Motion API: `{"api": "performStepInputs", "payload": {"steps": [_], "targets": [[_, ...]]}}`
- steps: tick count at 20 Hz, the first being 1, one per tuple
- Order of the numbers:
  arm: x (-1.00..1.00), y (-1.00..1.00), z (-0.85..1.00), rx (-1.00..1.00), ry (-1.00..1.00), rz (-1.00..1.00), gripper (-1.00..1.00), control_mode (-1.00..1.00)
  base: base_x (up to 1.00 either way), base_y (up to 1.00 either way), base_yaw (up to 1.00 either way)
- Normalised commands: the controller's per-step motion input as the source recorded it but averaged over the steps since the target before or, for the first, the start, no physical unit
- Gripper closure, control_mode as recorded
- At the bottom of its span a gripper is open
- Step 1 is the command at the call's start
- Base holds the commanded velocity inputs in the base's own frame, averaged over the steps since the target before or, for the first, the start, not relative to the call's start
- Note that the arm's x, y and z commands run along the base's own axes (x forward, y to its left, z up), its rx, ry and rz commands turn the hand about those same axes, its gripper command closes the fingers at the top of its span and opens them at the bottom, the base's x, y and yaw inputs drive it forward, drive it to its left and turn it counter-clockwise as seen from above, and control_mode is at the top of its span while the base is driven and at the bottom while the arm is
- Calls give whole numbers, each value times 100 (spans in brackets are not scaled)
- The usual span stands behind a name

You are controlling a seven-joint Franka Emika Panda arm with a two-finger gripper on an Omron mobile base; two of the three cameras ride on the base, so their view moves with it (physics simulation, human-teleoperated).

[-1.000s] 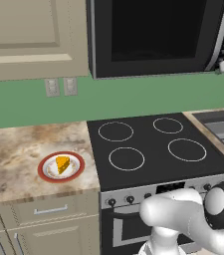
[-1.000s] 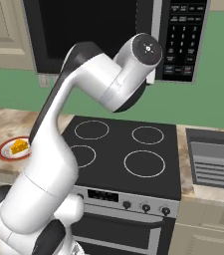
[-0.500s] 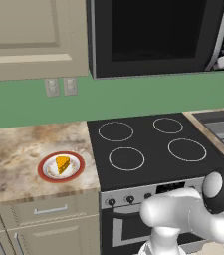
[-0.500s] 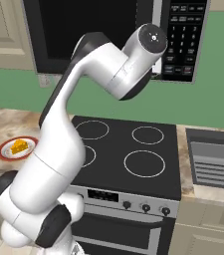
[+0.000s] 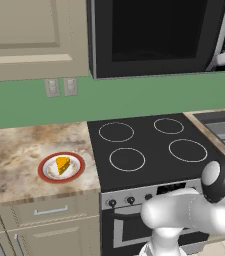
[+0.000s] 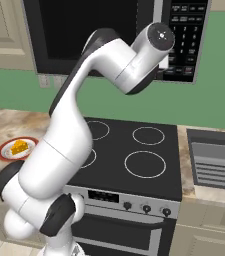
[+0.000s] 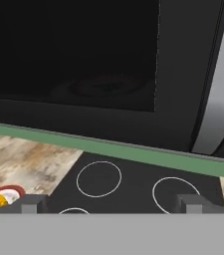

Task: Pick the cheese from the counter and place it in the microwave. Then turn on the microwave.

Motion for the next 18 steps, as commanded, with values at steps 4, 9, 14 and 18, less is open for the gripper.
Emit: {"api": "performStepInputs", "payload": {"steps": [4, 9, 14, 18], "targets": [[30, -13, 4, -2, 0, 0, -100, -100, 0, 0, 0], [30, -18, 6, 0, -1, 0, -100, -100, 0, 0, 0], [28, -19, 6, 0, 0, 0, -100, -100, 0, 0, 0], [31, -20, 0, 0, 0, -2, -100, -100, 0, 0, 0]]}}
